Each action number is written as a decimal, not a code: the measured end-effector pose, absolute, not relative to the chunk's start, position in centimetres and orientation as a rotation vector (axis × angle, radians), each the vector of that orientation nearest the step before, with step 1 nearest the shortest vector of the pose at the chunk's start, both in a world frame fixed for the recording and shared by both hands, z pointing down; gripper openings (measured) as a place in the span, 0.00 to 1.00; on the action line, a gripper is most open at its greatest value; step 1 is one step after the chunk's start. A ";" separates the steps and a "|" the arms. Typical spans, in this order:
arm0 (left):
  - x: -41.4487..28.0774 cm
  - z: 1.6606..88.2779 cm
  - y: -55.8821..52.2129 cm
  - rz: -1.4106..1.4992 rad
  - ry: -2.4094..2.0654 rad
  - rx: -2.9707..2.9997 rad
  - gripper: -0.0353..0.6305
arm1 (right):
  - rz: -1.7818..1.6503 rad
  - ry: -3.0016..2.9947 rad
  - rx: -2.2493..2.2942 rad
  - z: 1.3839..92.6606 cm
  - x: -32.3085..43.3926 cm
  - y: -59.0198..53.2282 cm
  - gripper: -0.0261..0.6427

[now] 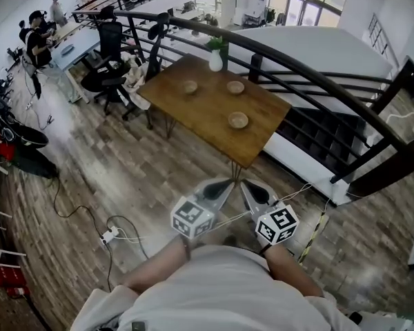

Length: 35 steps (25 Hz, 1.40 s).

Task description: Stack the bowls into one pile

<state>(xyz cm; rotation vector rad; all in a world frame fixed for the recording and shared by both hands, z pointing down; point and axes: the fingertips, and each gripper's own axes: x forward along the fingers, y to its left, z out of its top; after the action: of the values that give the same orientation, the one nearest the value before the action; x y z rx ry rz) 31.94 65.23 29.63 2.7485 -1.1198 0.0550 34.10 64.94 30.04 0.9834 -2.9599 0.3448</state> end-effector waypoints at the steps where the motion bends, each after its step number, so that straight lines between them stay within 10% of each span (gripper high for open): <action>1: 32.5 29.6 64.5 0.053 -1.124 2.746 0.06 | 0.348 -2.961 0.973 30.0 34.6 64.1 0.05; 35: 19.8 28.8 45.0 0.003 -1.128 2.759 0.06 | 0.414 -2.942 0.942 31.2 22.2 45.0 0.05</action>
<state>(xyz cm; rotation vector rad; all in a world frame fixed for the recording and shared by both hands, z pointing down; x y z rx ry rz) 19.76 45.03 28.82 2.7586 -1.1277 0.0030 22.21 45.01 31.24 0.9418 -2.9419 0.4140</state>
